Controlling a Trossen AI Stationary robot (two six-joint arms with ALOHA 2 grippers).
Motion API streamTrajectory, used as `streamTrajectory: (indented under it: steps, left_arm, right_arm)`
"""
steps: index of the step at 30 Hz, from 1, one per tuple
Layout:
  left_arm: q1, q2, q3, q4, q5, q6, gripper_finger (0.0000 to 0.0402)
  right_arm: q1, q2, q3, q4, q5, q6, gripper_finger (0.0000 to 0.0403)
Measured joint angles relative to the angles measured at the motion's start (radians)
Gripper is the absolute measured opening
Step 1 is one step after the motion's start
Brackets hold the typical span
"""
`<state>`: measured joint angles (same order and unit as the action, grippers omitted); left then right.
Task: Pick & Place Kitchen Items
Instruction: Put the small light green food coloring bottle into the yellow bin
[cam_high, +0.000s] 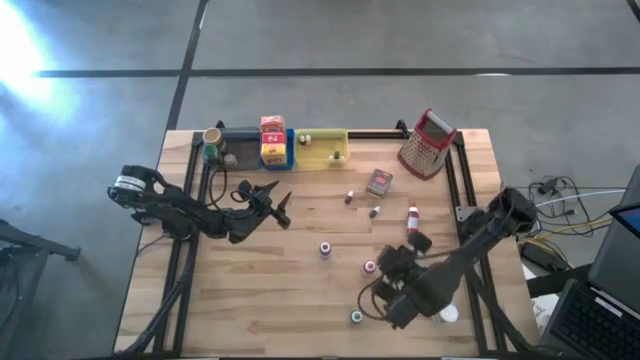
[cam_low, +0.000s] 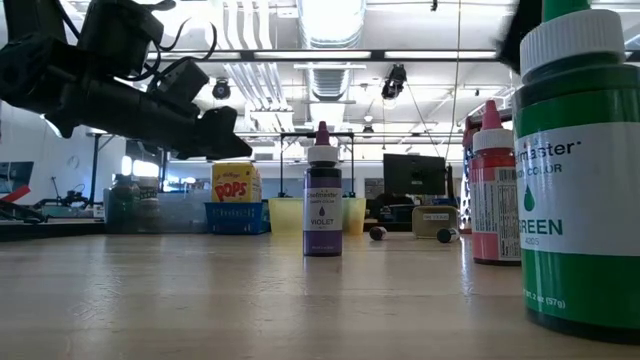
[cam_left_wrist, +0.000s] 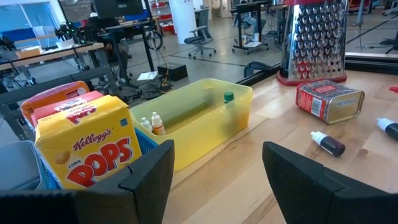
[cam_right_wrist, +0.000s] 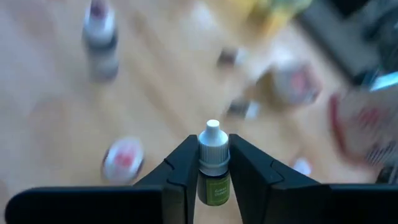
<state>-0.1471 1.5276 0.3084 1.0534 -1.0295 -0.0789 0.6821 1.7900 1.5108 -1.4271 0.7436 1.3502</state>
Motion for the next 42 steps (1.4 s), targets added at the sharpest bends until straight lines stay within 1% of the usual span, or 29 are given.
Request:
streamTrajectory:
  steps: [2,4,6,8,10,16,18,21,26,30,34,38,42]
  left_arm:
    - [0.000,0.000,0.000,0.000,0.000,0.000,0.0250]
    - [0.000,0.000,0.000,0.000,0.000,0.000,0.0250]
    - [0.000,0.000,0.000,0.000,0.000,0.000,0.0250]
    - [0.000,0.000,0.000,0.000,0.000,0.000,0.0250]
    - [0.000,0.000,0.000,0.000,0.000,0.000,0.0250]
    - [0.000,0.000,0.000,0.000,0.000,0.000,0.0250]
    - [0.000,0.000,0.000,0.000,0.000,0.000,0.0250]
    - [0.000,0.000,0.000,0.000,0.000,0.000,0.0250]
    - [0.000,0.000,0.000,0.000,0.000,0.000,0.0250]
    - [0.000,0.000,0.000,-0.001,0.000,0.000,0.0250]
    - [0.000,0.000,0.000,-0.016,0.003,0.000,0.0250]
    - [0.000,0.000,0.000,-0.031,0.007,0.000,0.0250]
    - [0.000,0.000,0.000,-0.039,0.009,0.000,0.0250]
  right_arm:
    - [-0.032,-0.033,0.000,0.011,0.096,-0.060,0.0069]
    - [-0.074,-0.066,-0.011,0.069,0.168,-0.160,0.0067]
    - [-0.120,-0.098,-0.027,0.140,0.200,-0.279,0.0069]
    - [-0.176,-0.133,-0.053,0.238,0.201,-0.395,0.0073]
    - [-0.234,-0.168,-0.087,0.364,0.180,-0.516,0.0075]
    - [-0.387,-0.231,-0.223,0.802,-0.006,-0.908,0.0068]
    - [-0.421,-0.246,-0.267,0.942,-0.039,-1.020,0.0069]
    - [-0.452,-0.252,-0.336,1.134,-0.044,-1.152,0.0074]
    - [-0.456,-0.285,-0.457,1.391,-0.049,-1.279,0.0066]
    - [-0.457,-0.312,-0.564,1.578,-0.052,-1.309,0.0066]
    - [-0.462,-0.343,-0.652,1.717,-0.108,-1.319,0.0076]
    - [-0.481,-0.353,-0.718,1.851,-0.158,-1.355,0.0071]
    - [-0.501,-0.358,-0.737,1.909,-0.267,-1.376,0.0065]
